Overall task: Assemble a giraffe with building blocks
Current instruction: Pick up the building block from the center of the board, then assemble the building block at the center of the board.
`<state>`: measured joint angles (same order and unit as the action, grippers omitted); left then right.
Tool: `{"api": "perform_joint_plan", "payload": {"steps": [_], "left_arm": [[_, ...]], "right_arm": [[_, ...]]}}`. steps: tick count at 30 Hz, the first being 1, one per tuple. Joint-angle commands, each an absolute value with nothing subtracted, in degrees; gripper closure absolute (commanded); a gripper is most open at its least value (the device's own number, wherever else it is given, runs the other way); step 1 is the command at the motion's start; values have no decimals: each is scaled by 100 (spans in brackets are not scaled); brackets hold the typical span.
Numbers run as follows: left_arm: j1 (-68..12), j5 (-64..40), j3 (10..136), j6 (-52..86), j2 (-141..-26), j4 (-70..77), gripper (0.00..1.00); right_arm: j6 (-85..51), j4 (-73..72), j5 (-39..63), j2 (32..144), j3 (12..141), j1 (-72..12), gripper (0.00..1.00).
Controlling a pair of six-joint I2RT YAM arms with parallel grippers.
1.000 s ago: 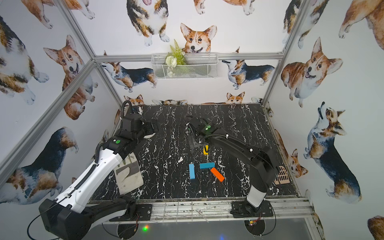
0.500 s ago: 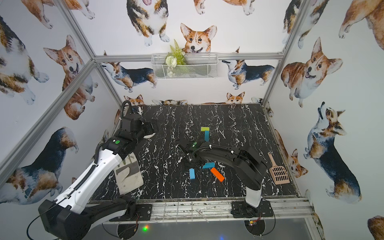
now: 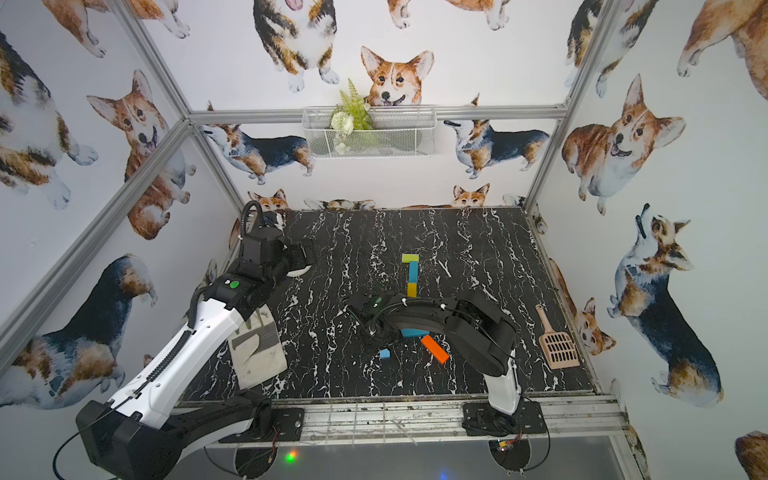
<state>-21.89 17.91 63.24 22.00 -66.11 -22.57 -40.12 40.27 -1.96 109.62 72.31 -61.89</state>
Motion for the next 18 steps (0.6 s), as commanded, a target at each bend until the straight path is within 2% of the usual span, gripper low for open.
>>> {"api": "perform_joint_plan", "payload": {"steps": [1, 3, 9, 12, 15, 17, 18], "left_arm": [[-2183, 1802, 6319, 2215, -6583, -2122, 0], [-2180, 1802, 6319, 2215, -6574, -2110, 0], [-2185, 1802, 6311, 2206, -6574, -2111, 0], [-2176, 1785, 6319, 2205, -6565, -2110, 0], [-2180, 1717, 6303, 2215, -6548, -2077, 0], [-2180, 1663, 6284, 2215, -6548, -2040, 0], [-2180, 1613, 6275, 2219, -6548, -2022, 0]], "right_arm": [[-4142, 4216, -388, 10977, 7154, -6212, 63], [-4070, 4282, -444, 10969, 7171, -6218, 70], [-3498, 4240, -555, 10452, 7236, -6167, 71], [-2940, 4172, -737, 9621, 7312, -5902, 71], [-2233, 3462, -250, 8459, 7034, -5146, 70], [-2019, 2730, -126, 7697, 6682, -4515, 79], [-1832, 2274, -103, 7322, 6484, -4163, 87]]}}
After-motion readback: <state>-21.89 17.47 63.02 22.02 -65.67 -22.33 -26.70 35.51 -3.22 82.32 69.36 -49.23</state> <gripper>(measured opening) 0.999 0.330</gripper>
